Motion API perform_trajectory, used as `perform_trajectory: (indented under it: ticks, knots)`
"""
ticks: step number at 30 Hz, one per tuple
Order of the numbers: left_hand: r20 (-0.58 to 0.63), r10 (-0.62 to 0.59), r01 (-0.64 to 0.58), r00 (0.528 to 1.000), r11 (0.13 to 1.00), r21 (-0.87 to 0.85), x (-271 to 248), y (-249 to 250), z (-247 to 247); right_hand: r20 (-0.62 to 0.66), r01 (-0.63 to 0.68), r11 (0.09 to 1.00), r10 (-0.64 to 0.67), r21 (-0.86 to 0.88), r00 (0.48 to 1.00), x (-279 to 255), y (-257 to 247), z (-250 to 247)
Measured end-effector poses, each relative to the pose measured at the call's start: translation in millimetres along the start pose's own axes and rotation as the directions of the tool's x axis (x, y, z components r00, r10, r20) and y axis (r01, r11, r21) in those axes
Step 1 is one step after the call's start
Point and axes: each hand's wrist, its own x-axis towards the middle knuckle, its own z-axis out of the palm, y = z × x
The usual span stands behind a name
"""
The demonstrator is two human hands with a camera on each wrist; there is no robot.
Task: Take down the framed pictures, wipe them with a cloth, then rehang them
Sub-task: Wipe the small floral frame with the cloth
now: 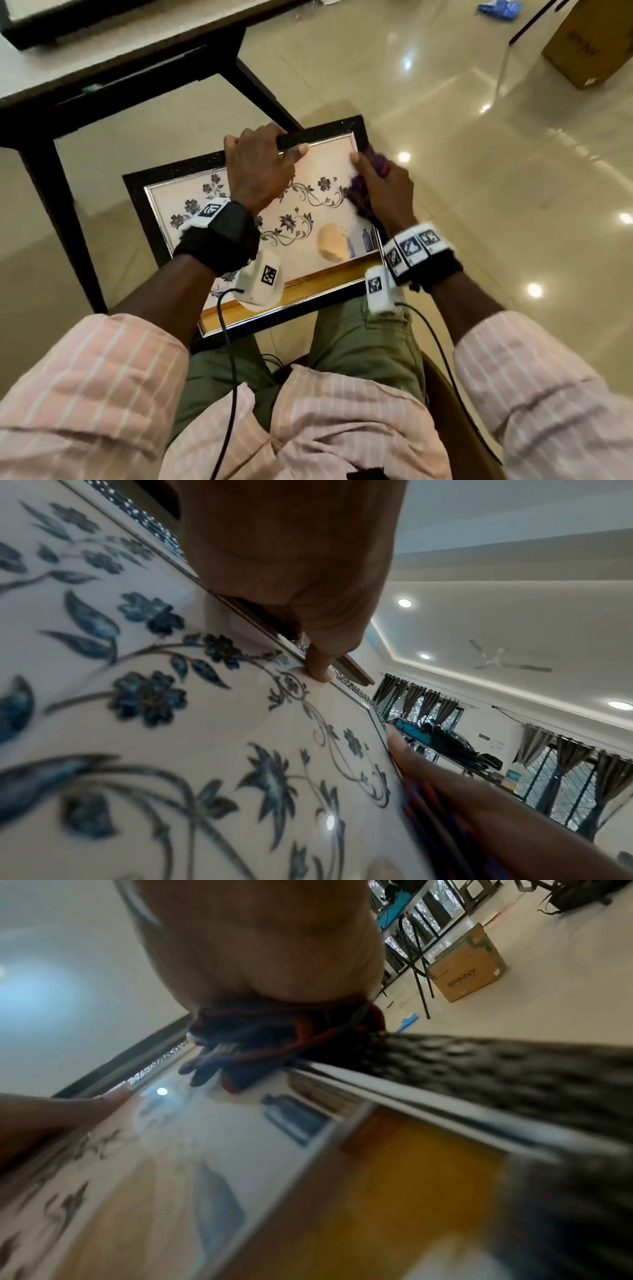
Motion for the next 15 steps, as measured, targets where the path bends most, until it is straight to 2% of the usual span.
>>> perform_trajectory:
  ticks: [5,11,15]
  knots:
    - [0.059,-0.007,0.006,0.998,1.0,0.009,2,-2,11,0.044,-0.077,0.996,0.079,-0.034,0.996,-40,54,-16]
    - [0.078,0.028,-0.03,0.997,0.999,0.023,6,3,16,0.079,-0.034,0.997,0.029,0.063,0.996,2,10,-12]
    - [0.085,-0.01,0.009,0.996,1.0,0.017,9,-8,13,0.133,-0.063,0.992,0.047,0.112,0.99,-4,4,-12]
